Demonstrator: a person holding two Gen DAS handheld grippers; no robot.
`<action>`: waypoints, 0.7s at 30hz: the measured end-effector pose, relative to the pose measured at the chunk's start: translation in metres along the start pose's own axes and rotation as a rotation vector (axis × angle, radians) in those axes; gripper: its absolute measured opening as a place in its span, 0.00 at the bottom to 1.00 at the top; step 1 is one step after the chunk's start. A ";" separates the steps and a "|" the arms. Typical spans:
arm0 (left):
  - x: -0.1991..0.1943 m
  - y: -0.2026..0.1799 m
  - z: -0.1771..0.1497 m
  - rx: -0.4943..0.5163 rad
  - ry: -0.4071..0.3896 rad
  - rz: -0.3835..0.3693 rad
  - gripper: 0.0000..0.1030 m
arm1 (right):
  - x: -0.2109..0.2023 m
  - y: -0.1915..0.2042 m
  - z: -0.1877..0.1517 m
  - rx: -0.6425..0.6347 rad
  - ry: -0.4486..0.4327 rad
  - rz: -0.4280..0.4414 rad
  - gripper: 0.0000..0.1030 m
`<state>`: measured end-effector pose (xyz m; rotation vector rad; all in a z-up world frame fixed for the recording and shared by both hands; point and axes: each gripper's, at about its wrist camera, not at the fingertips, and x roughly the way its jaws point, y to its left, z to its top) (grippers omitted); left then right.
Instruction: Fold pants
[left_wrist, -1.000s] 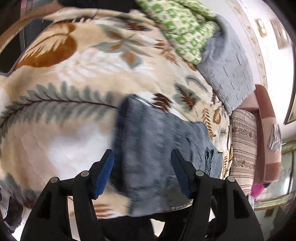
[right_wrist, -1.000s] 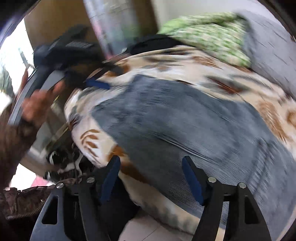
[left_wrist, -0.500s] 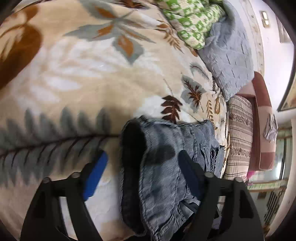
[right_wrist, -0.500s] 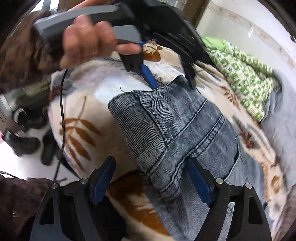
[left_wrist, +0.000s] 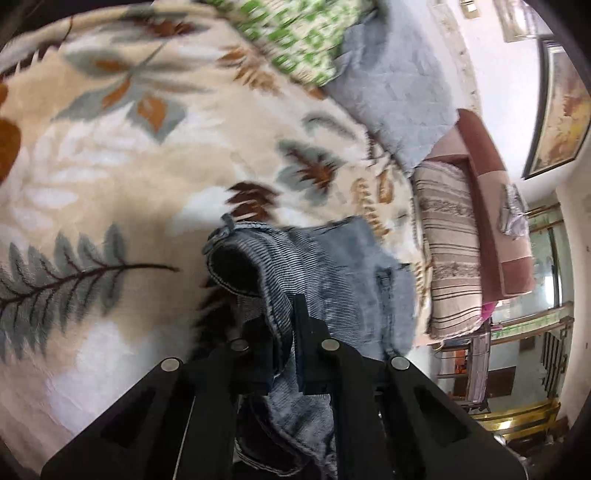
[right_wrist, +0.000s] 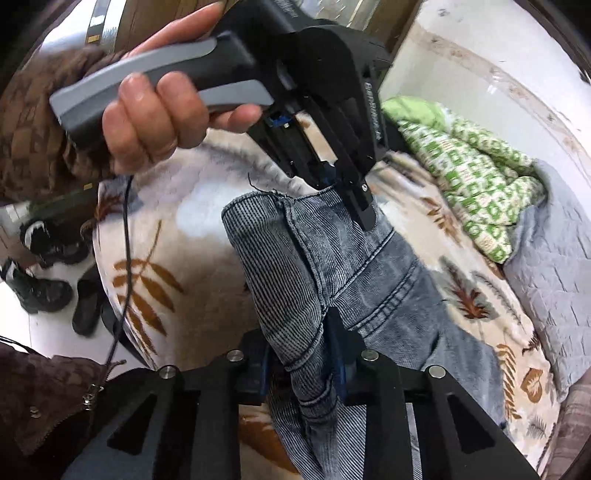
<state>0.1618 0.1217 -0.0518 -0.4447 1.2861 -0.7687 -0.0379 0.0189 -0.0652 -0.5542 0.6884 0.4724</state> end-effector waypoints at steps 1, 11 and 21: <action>-0.005 -0.010 0.000 0.008 -0.011 -0.006 0.06 | -0.009 -0.006 0.000 0.022 -0.016 -0.002 0.23; 0.020 -0.164 0.005 0.221 -0.006 -0.025 0.06 | -0.104 -0.082 -0.045 0.315 -0.129 -0.054 0.21; 0.182 -0.297 -0.012 0.355 0.233 0.016 0.06 | -0.147 -0.176 -0.163 0.736 -0.151 -0.044 0.21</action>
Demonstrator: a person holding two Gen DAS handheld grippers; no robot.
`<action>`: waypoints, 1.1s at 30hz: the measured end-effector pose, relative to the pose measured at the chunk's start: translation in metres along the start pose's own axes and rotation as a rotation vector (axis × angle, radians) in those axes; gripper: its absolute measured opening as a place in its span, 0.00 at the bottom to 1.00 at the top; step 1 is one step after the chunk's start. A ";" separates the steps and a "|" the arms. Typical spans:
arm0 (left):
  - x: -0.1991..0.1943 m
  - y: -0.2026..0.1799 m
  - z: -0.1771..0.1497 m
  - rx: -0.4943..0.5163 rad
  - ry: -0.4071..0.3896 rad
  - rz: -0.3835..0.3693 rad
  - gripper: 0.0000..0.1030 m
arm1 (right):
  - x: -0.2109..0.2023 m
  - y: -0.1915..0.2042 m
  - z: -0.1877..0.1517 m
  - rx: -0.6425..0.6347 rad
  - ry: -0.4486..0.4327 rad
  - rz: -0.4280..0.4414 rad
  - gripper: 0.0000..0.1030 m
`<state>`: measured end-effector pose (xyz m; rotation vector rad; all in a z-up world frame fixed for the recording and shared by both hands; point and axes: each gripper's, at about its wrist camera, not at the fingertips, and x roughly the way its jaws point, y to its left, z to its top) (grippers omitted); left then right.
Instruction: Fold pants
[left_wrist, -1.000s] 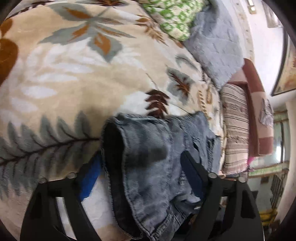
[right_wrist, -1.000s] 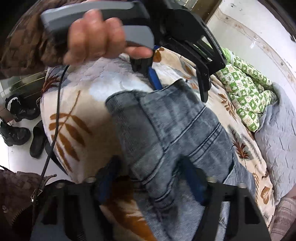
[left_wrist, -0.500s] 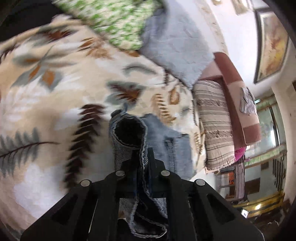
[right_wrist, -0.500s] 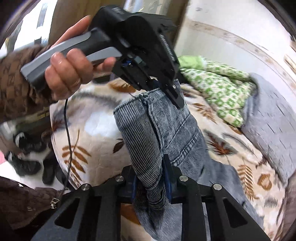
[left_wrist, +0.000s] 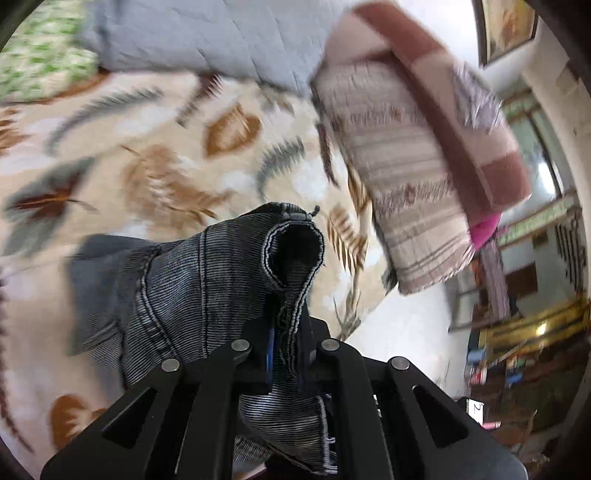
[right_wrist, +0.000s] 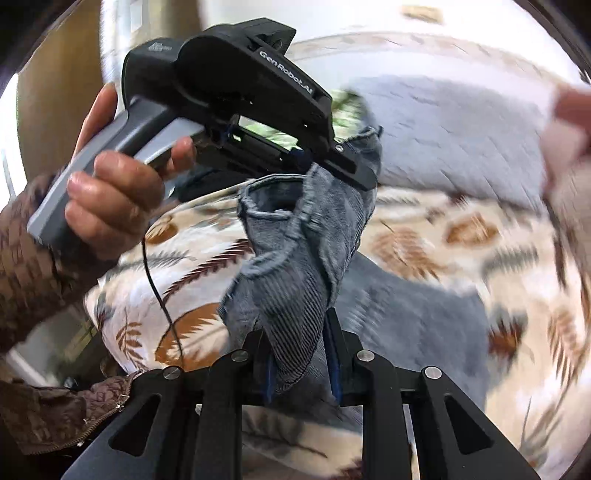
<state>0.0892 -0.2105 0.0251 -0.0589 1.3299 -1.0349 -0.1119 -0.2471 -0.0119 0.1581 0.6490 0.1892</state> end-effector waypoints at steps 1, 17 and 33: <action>0.017 -0.007 0.003 0.007 0.028 0.012 0.06 | -0.004 -0.019 -0.007 0.057 0.001 -0.003 0.21; 0.158 -0.017 0.010 -0.066 0.222 0.142 0.11 | 0.019 -0.161 -0.092 0.607 0.086 0.190 0.25; -0.023 0.063 -0.025 -0.236 -0.114 0.142 0.60 | 0.004 -0.219 -0.019 0.587 0.017 0.198 0.69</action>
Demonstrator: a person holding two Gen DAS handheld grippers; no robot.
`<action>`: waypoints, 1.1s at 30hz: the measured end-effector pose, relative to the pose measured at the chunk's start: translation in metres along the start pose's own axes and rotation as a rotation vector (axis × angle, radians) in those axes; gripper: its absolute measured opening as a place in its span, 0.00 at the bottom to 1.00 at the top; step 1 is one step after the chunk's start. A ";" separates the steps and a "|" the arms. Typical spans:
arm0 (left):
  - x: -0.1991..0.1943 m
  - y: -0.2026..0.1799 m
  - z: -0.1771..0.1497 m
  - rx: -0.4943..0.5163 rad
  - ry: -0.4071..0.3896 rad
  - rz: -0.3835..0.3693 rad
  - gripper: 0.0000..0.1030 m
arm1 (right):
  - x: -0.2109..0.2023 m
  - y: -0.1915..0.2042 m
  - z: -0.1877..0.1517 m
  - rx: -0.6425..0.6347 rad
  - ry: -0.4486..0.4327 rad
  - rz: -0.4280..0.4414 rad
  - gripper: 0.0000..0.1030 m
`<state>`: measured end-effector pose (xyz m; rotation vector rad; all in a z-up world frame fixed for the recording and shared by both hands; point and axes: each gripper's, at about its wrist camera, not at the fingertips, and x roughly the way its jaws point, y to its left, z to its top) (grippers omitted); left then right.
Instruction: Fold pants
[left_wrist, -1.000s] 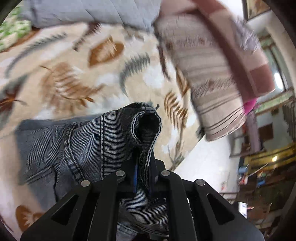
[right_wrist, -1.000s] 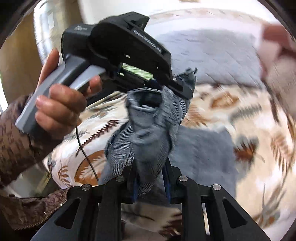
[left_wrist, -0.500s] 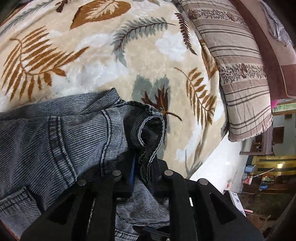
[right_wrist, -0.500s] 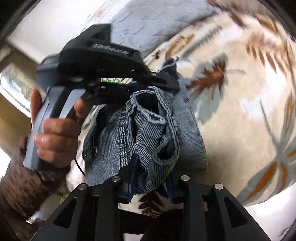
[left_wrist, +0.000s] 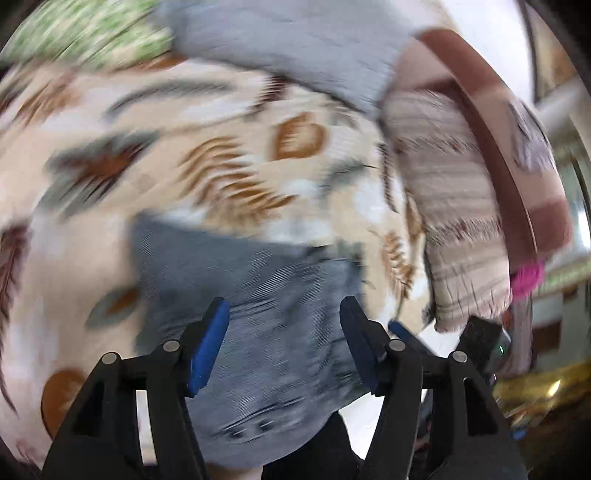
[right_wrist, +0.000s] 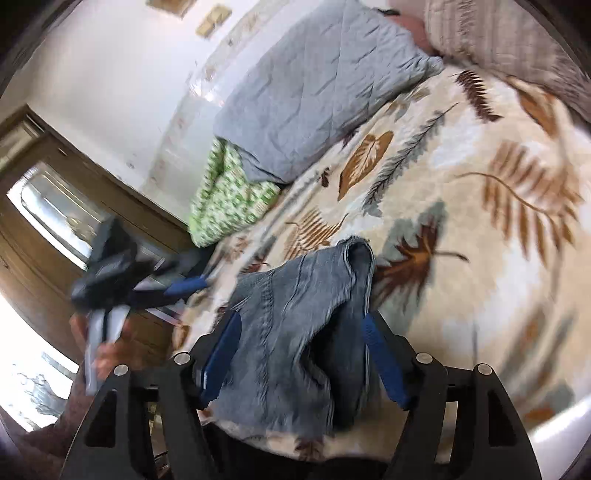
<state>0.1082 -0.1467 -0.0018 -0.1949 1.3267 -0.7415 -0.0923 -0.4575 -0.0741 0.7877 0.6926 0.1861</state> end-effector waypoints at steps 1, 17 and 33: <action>0.001 0.021 -0.006 -0.056 0.011 -0.008 0.60 | 0.016 -0.001 0.006 -0.003 0.015 -0.043 0.69; 0.055 0.026 -0.050 -0.042 -0.036 0.189 0.47 | 0.082 0.020 0.032 -0.291 0.191 -0.284 0.10; 0.059 0.027 -0.048 -0.042 -0.034 0.224 0.55 | 0.084 -0.011 0.026 -0.157 0.199 -0.275 0.42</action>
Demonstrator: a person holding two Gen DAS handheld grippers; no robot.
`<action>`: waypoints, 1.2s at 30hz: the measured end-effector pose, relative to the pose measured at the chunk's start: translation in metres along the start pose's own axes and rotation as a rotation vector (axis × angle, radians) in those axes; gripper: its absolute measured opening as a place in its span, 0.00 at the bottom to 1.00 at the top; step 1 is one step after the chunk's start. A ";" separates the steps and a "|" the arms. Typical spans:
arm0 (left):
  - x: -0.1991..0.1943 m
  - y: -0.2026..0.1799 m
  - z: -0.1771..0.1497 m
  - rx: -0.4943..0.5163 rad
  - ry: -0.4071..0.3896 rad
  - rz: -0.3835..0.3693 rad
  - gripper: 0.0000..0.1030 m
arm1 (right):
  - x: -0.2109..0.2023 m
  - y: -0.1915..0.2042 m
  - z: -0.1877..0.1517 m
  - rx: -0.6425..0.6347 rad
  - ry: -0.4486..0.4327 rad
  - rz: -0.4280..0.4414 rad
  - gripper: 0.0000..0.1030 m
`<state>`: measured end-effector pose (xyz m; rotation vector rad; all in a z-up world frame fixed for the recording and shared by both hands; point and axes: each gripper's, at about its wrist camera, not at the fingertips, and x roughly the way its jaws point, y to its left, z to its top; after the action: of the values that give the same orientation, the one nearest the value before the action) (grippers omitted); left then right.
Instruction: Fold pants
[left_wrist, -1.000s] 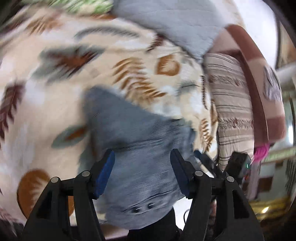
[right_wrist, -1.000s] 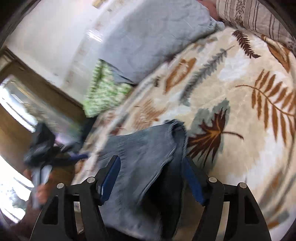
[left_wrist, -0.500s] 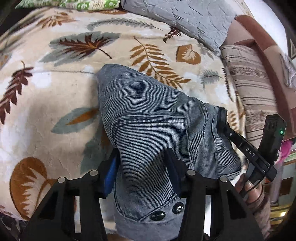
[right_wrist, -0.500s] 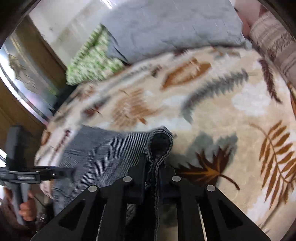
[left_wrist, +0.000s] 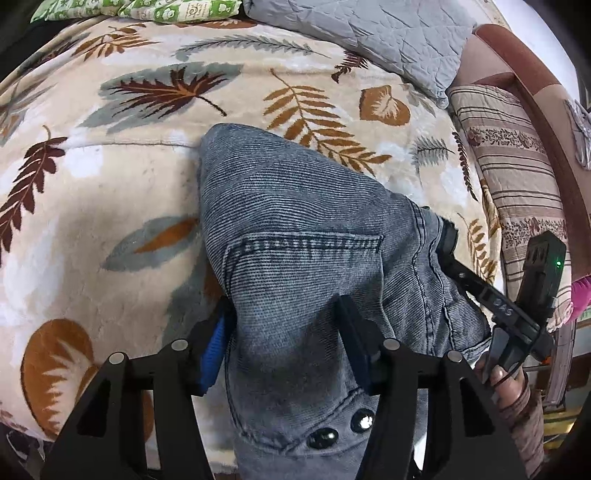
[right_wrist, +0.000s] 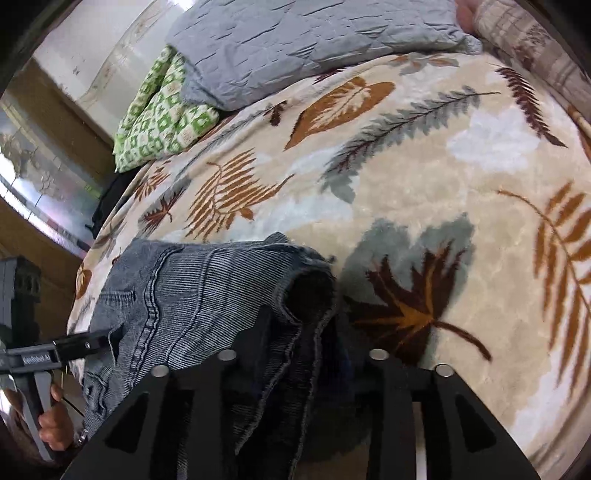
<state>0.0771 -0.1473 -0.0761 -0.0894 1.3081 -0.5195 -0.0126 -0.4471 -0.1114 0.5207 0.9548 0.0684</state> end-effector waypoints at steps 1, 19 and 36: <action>-0.006 0.004 0.001 -0.018 0.002 -0.015 0.54 | -0.006 0.000 -0.001 0.014 -0.006 0.013 0.44; -0.031 0.007 -0.071 -0.065 0.056 -0.103 0.58 | -0.070 0.084 -0.057 -0.377 -0.032 -0.038 0.23; -0.030 0.015 -0.067 -0.021 0.060 -0.162 0.72 | -0.066 0.002 -0.053 -0.079 -0.031 0.064 0.68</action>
<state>0.0142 -0.1064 -0.0731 -0.2000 1.3719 -0.6501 -0.0926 -0.4429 -0.0850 0.4781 0.9014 0.1541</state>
